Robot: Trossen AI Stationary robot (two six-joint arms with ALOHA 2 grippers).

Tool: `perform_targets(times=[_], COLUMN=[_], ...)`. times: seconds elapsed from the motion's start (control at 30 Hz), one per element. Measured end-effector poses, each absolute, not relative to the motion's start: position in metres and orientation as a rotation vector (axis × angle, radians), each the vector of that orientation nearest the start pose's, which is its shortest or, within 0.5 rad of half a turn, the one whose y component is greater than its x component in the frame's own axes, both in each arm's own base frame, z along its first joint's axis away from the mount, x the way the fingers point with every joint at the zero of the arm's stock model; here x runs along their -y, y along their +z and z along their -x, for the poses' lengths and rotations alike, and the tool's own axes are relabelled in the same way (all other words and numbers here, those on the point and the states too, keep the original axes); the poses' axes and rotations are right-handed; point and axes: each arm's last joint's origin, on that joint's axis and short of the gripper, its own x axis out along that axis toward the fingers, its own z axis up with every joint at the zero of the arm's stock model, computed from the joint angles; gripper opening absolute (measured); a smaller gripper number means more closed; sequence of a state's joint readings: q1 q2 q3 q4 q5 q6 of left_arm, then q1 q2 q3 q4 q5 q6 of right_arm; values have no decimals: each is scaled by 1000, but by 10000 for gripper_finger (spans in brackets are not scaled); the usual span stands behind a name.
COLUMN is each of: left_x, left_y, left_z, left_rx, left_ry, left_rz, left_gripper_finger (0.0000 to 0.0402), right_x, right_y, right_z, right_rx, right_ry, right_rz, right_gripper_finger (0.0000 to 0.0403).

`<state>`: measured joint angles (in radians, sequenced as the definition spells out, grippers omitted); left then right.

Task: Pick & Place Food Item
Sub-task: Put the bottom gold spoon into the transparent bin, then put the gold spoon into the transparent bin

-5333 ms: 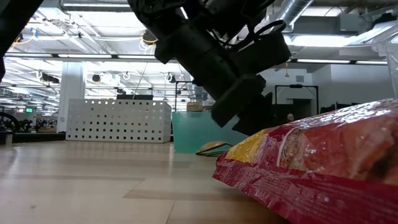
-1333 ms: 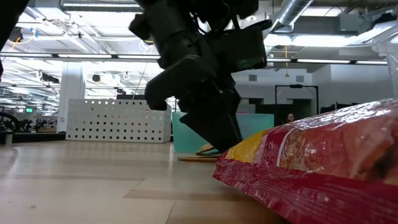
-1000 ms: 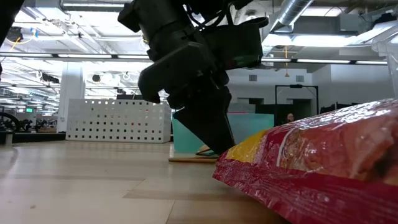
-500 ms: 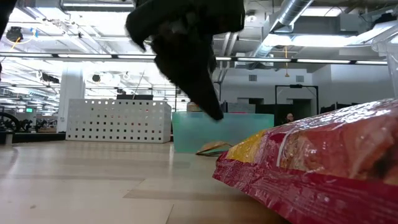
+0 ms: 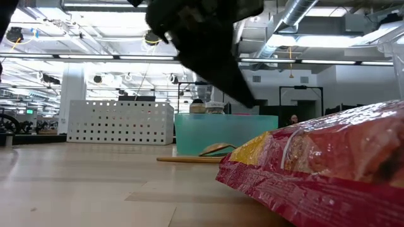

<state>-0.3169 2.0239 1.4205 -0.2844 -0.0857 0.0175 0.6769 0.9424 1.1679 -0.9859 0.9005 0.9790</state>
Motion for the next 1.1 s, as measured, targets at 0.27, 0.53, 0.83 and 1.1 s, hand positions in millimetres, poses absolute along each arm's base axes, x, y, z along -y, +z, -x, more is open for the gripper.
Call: perform_targets(times=[0.27,0.53,0.83,1.1], left_x=[109,104,106,119], left_y=[141,122,141,134], left_z=[-427,-432,-429,-423], left_rx=[-931,-943,-908,-906], left_ry=[-248,-374,-348,-402], left_rz=[-146,-175,-183,-183], left_gripper_finger=[93,98,94,94], right_x=[-78,-80,-80,-80], right_y=[371,368,365,365], right_z=[-133,-136,-135,-135], right_rx=[-375,-387,-391,-393], right_ry=[-440,-444,-455,-454], right_rz=[-420,-427,-451,-442], right_gripper_finger=[127,127,127,127])
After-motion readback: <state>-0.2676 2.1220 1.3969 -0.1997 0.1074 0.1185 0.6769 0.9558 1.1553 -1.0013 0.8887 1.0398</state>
